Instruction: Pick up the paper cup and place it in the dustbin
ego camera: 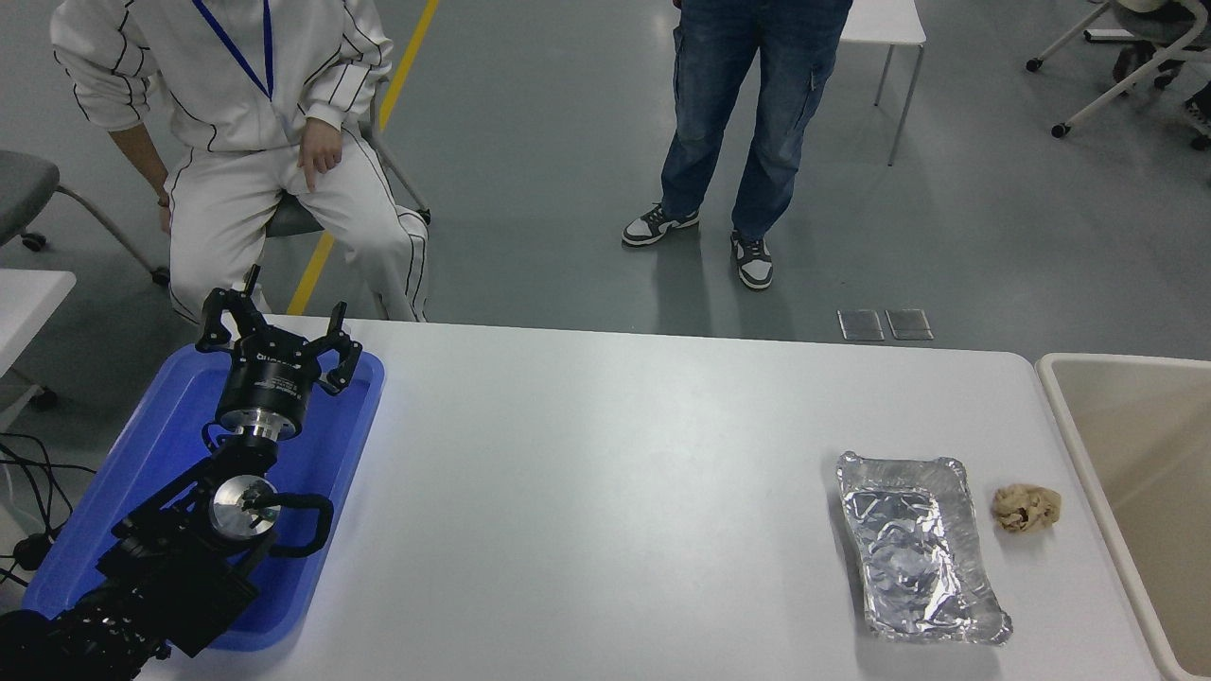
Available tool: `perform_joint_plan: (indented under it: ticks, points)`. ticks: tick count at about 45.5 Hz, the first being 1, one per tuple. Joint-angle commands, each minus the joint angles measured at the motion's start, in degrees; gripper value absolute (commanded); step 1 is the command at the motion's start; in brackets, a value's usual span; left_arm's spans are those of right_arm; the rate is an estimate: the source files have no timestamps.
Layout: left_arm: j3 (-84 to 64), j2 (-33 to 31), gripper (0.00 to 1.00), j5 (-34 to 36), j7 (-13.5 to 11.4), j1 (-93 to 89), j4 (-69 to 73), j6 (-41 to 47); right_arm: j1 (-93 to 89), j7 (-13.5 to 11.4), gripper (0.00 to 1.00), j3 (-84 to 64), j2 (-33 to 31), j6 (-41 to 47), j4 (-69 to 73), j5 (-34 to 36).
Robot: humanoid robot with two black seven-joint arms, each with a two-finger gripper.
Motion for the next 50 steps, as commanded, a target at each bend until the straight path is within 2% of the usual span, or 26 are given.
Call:
perform_joint_plan:
  ticks: [1,16,19,20,26,31,37,46,50]
  points:
    - [0.0,0.0,1.00,0.0,0.0,0.0,-0.1,0.0,-16.4,0.0,0.00,15.0,-2.1,0.0,-9.8,0.0]
    - [0.0,0.0,1.00,0.0,0.0,0.0,-0.1,-0.1,-49.9,0.0,0.00,41.2,-1.2,0.0,-23.0,0.6]
    - [0.0,0.0,1.00,0.0,0.0,0.0,-0.1,-0.1,-55.1,-0.1,0.00,44.6,-0.9,-6.1,-24.3,2.6]
    - [0.0,0.0,1.00,0.0,0.0,0.0,-0.1,-0.1,-59.0,-0.1,0.00,46.3,-0.5,-11.5,-24.6,4.6]
    - [0.0,0.0,1.00,0.0,0.0,0.0,-0.1,-0.1,-65.9,-0.1,0.00,47.1,2.4,-27.9,-25.0,9.5]
    - [0.0,0.0,1.00,0.0,0.0,0.0,-0.1,-0.1,-69.5,-0.1,0.00,47.2,4.7,-37.2,-25.1,13.0]
    - [0.0,0.0,1.00,0.0,0.0,0.0,-0.1,-0.1,-72.5,-0.1,0.00,47.2,8.0,-41.8,-26.5,17.6]
    - [0.0,0.0,1.00,0.0,0.0,-0.1,-0.1,-0.1,-78.7,-0.3,0.00,49.3,14.4,-42.5,-36.2,24.2]
    - [0.0,0.0,1.00,0.0,0.0,0.0,-0.1,-0.1,-80.8,-1.9,0.00,50.2,17.0,-42.5,-40.5,26.1]
